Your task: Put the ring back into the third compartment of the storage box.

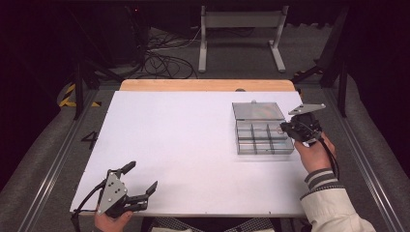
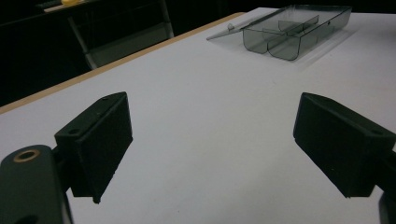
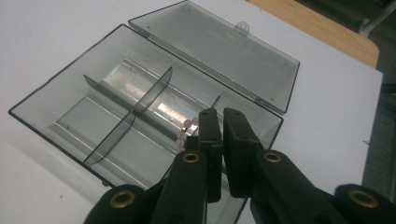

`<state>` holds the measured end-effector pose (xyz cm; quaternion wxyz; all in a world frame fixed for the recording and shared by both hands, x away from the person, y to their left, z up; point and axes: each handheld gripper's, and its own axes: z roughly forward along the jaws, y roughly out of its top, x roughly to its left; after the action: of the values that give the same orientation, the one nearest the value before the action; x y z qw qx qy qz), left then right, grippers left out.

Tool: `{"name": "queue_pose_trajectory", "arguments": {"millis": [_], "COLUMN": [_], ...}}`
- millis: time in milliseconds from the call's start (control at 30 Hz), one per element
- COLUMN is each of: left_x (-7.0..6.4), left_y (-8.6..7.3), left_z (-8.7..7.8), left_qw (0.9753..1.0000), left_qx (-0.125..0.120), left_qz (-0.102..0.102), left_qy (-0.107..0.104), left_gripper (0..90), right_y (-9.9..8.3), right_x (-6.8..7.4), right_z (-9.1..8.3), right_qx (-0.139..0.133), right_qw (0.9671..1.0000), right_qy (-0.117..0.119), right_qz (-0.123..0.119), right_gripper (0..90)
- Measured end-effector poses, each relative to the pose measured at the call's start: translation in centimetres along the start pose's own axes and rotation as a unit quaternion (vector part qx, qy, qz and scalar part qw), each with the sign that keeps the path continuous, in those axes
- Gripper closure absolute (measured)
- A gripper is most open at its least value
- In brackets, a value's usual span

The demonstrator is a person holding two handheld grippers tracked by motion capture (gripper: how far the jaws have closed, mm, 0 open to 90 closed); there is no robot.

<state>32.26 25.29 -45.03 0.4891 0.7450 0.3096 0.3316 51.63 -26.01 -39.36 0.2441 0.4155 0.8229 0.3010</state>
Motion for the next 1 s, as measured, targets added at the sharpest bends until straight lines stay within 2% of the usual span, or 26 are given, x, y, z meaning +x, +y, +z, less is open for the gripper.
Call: {"name": "queue_pose_trajectory", "arguments": {"millis": [133,667,933,1000], "left_x": [0.0,0.0,0.1,0.0], "left_y": [0.0,0.0,0.0,-0.1], "left_z": [0.0,0.0,0.0,0.1], "left_qw": [1.0,1.0,1.0,1.0], "left_qx": [0.0,0.002,0.003,0.003], "left_qz": [0.0,0.0,0.0,-0.007], "left_qy": [0.0,0.002,0.004,0.001], "left_gripper": [12.3,12.3,12.4,12.3], "right_y": [0.1,0.4,0.4,0.4], "right_x": [-0.7,-1.9,-2.5,-2.6], "right_z": [0.5,3.1,4.0,4.0], "right_qx": [-0.003,0.024,0.034,0.036], "right_qw": [0.9995,0.999,0.9982,0.9982], "right_qy": [0.017,-0.012,-0.013,-0.014], "right_qz": [0.024,0.035,0.048,0.046], "right_gripper": [86.7,86.7,86.5,86.5]}}
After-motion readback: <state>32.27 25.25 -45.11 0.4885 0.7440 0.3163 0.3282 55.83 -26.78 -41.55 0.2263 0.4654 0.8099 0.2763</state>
